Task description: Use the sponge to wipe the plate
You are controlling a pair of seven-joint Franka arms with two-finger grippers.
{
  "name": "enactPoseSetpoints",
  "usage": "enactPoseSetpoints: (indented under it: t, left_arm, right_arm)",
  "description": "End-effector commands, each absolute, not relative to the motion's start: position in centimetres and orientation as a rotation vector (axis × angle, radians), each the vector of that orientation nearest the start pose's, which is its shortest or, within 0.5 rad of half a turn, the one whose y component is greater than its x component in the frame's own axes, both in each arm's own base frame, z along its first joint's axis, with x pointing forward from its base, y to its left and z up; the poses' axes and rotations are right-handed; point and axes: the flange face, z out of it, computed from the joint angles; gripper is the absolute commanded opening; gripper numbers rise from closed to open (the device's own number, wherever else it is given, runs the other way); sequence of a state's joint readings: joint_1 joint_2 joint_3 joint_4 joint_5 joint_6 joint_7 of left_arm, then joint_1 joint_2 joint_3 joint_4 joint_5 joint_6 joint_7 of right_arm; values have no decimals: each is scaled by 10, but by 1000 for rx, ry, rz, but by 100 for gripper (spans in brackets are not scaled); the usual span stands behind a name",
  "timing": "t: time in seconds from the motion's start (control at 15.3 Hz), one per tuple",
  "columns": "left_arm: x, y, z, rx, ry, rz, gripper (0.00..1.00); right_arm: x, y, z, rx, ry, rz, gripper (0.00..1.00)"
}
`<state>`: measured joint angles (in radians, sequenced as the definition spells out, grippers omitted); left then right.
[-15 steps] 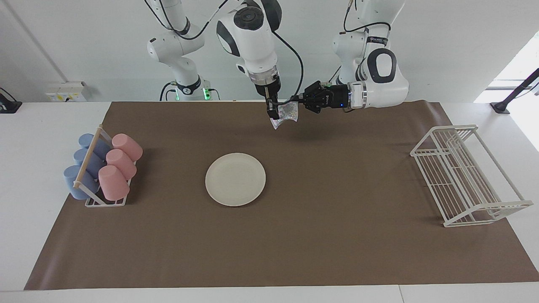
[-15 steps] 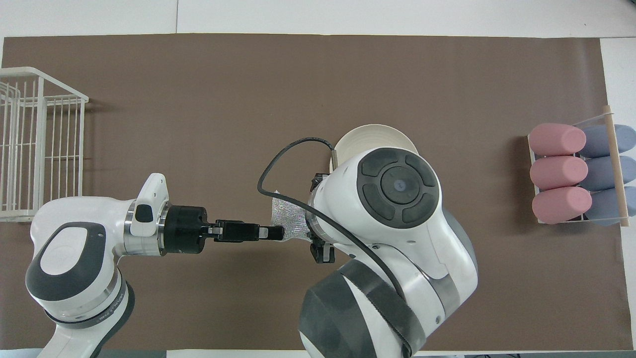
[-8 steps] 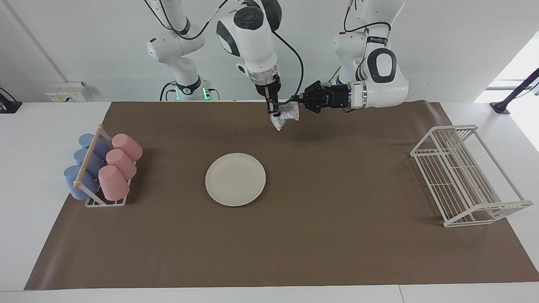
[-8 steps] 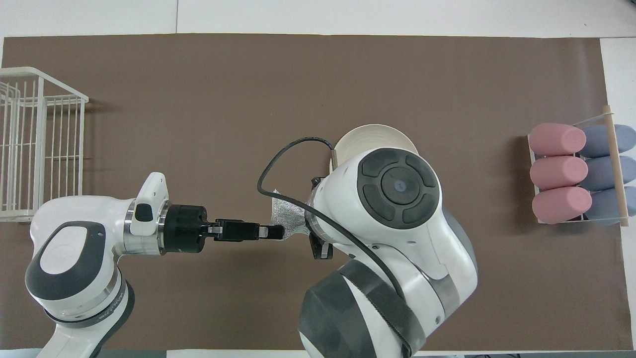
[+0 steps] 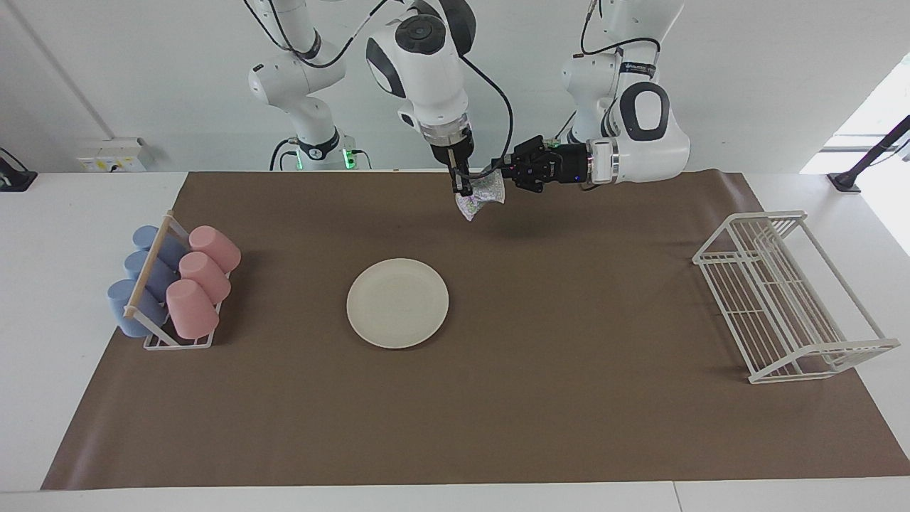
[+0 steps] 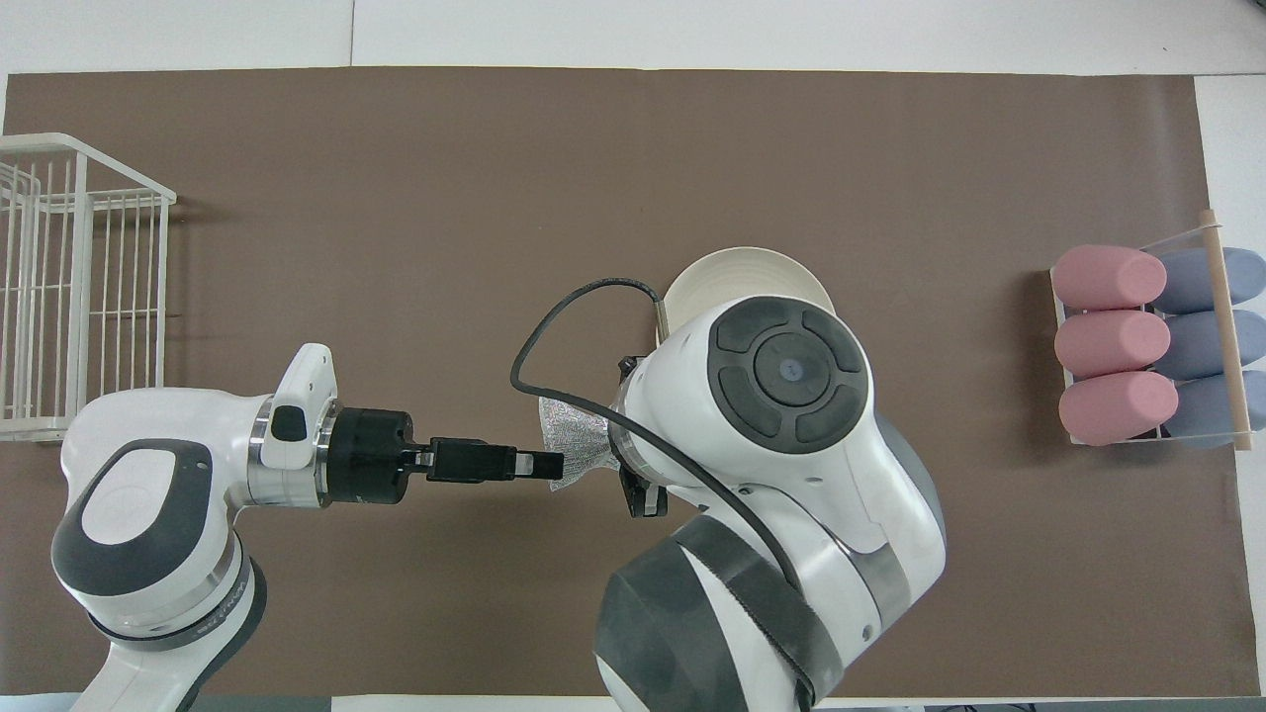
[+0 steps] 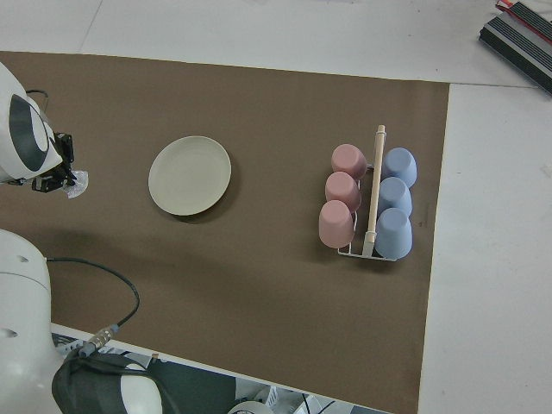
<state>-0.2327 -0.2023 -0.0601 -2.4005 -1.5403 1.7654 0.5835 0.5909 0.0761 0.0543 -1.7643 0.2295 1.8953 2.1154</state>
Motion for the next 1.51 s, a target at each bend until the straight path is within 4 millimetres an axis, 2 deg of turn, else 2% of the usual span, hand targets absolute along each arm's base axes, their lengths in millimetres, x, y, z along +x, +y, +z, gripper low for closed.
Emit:
enactPoseSetpoints:
  t: [0.0,0.26,0.46,0.59,0.72,0.85,1.11,1.18,1.25,1.38,1.44]
  left_arm:
    - [420,-220,437,1722,-113,-155,100]
    - [421,-219,438,1732,-79,-175,100]
    - [422,-217,437,1786,-90,-197,100]
    - [428,-218,439,1824,-35,-227,100]
    - [434,-218,445,1924,-55,-257,100]
    - [436,-217,447,1963,-56,-289,100]
    - [441,-202,459,2021,-135,-310,100]
    - [440,-200,459,2043,-164,-331,100]
    - [438,-195,460,2089,-203,-347,100]
    - [439,-179,458,2161,-231,-380,100]
    - [438,-173,457,2200,-259,-396,100]
  right_arm:
    - [464,354,504,-2283,1999,301,0]
    - [488,299,471,-2514,1770,146,0]
    - [505,266,424,-2516,1674,70,0]
    - [508,262,396,-2482,1656,22,0]
    - [506,260,361,-2456,1654,-9,0]
    - [506,262,337,-2446,1676,7,0]
    - [496,257,311,-2481,1693,41,0]
    - [499,254,310,-2486,1665,25,0]
    - [502,245,307,-2525,1605,15,0]
    - [508,212,298,-2569,1558,9,0]
    - [509,204,294,-2600,1504,-3,0]
